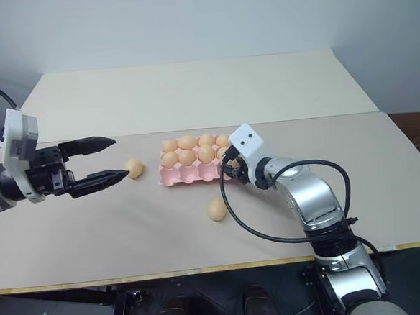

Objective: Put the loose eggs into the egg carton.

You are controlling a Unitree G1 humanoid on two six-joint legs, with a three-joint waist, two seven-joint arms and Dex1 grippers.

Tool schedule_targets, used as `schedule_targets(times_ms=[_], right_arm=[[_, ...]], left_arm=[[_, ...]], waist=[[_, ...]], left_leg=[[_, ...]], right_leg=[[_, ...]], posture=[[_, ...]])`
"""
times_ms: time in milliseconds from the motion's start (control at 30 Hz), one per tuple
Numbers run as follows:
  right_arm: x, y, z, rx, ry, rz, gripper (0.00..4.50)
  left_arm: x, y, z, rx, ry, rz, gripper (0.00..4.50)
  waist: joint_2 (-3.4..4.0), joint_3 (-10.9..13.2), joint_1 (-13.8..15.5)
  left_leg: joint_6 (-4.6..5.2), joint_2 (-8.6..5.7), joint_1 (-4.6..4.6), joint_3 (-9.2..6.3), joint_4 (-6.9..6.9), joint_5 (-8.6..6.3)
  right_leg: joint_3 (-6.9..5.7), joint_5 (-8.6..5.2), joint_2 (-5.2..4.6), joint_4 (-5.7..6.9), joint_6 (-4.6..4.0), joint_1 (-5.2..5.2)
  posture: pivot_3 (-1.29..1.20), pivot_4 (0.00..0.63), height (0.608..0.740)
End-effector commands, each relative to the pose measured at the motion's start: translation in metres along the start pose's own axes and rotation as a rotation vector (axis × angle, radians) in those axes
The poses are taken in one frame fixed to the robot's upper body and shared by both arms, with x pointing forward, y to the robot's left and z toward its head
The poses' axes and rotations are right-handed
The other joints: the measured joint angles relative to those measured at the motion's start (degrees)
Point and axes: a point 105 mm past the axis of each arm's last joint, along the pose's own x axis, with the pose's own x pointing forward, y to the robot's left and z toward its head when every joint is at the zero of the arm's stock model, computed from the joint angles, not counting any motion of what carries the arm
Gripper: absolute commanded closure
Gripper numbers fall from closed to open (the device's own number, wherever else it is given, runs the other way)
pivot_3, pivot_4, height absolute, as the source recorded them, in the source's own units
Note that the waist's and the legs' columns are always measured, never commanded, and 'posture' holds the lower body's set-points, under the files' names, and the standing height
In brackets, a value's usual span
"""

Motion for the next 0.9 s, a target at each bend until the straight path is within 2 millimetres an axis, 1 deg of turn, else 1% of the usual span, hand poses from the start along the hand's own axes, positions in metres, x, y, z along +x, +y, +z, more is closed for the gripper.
schedule_targets(times_ms=[33, 67, 100, 167, 267, 367, 400, 500, 600, 633, 733, 900], right_arm=[[-0.012, -0.002, 0.027, -0.022, -0.079, 0.001, 0.46], [-0.017, -0.003, 0.03, -0.033, -0.091, 0.004, 0.11], [-0.02, -0.003, 0.032, -0.042, -0.097, 0.006, 0.05], [-0.034, -0.006, 0.04, -0.058, -0.126, 0.011, 0.05], [-0.052, -0.012, 0.045, -0.06, -0.145, 0.016, 0.05], [-0.093, -0.026, 0.048, -0.081, -0.197, 0.051, 0.05], [-0.106, -0.029, 0.047, -0.091, -0.207, 0.066, 0.05], [-0.131, -0.033, 0.038, -0.092, -0.226, 0.106, 0.05], [-0.152, -0.035, 0.014, -0.132, -0.178, 0.131, 0.05], [-0.157, -0.036, 0.002, -0.144, -0.14, 0.131, 0.05], [-0.164, -0.037, -0.019, -0.157, -0.085, 0.131, 0.05], [-0.16, -0.042, -0.019, -0.153, -0.09, 0.103, 0.05]], left_arm=[[-0.003, -0.001, 0.013, 0.05, -0.02, 0.002, 0.0], [-0.004, 0.0, 0.013, 0.048, -0.021, 0.004, 0.0], [-0.005, 0.0, 0.013, 0.046, -0.022, 0.005, 0.0], [-0.007, 0.001, 0.009, 0.042, -0.012, 0.012, 0.0], [-0.008, 0.001, 0.005, 0.04, -0.003, 0.016, 0.0], [-0.016, 0.004, -0.004, 0.043, 0.0, 0.04, 0.0], [-0.018, 0.005, -0.006, 0.052, -0.028, 0.054, 0.0], [-0.028, 0.008, -0.014, 0.042, -0.054, 0.087, 0.0], [-0.038, 0.003, -0.028, 0.026, -0.016, 0.086, 0.0], [-0.041, 0.0, -0.031, 0.023, 0.002, 0.079, 0.0], [-0.047, -0.006, -0.036, 0.019, 0.031, 0.069, 0.0], [-0.046, -0.008, -0.034, 0.013, 0.019, 0.071, 0.0]], waist=[[0.0, 0.0, 0.0], [0.0, 0.0, 0.01], [0.0, 0.0, 0.04], [0.0, 0.0, 0.11], [0.0, 0.0, 0.2], [0.0, 0.0, 0.27], [0.01, 0.01, 0.46], [0.01, 0.01, 0.62], [-0.03, 0.01, 0.47], [-0.03, 0.02, 0.39], [-0.04, 0.02, 0.29], [-0.04, 0.02, 0.37]], left_leg=[[0.0, 0.0, 0.0, 0.0, 0.0, 0.0], [0.0, 0.0, 0.0, 0.0, 0.0, 0.0], [0.0, 0.0, -0.01, 0.0, 0.0, 0.0], [0.0, 0.0, -0.02, -0.01, 0.0, 0.0], [0.01, 0.0, -0.04, -0.01, 0.0, -0.01], [0.01, 0.0, -0.03, -0.01, 0.01, -0.01], [0.01, -0.01, -0.04, -0.01, 0.0, -0.01], [0.06, -0.01, -0.04, 0.01, -0.02, -0.04], [0.07, 0.01, 0.03, 0.06, -0.02, -0.04], [0.07, 0.01, 0.05, 0.07, -0.03, -0.04], [0.08, 0.02, 0.14, 0.16, -0.01, -0.05], [0.08, 0.05, 0.45, 0.19, -0.02, -0.05]], right_leg=[[0.0, 0.0, 0.0, 0.0, 0.0, 0.0], [0.0, 0.0, 0.0, 0.0, 0.0, 0.0], [0.0, 0.0, 0.0, 0.01, 0.0, 0.0], [0.0, 0.0, 0.0, 0.01, 0.0, 0.0], [0.0, 0.0, 0.0, 0.0, 0.0, 0.02], [-0.01, 0.0, 0.0, -0.03, 0.0, 0.02], [-0.01, 0.0, 0.0, -0.05, 0.0, 0.02], [-0.02, 0.0, -0.02, -0.09, 0.0, 0.06], [0.0, 0.0, -0.02, -0.13, 0.0, 0.12], [0.01, 0.0, -0.02, -0.14, 0.0, 0.13], [0.11, 0.0, -0.02, -0.09, 0.0, 0.17], [0.13, 0.01, 0.01, -0.05, 0.0, 0.43]], posture=[[0.0, 0.15, 0.74], [0.0, 0.15, 0.74], [0.0, 0.15, 0.74], [0.0, 0.15, 0.74], [0.0, 0.15, 0.74], [0.0, 0.15, 0.74], [0.0, 0.15, 0.74], [0.0, 0.15, 0.74], [0.0, 0.15, 0.74], [0.0, 0.15, 0.74], [0.0, 0.15, 0.74], [0.0, 0.15, 0.74]])
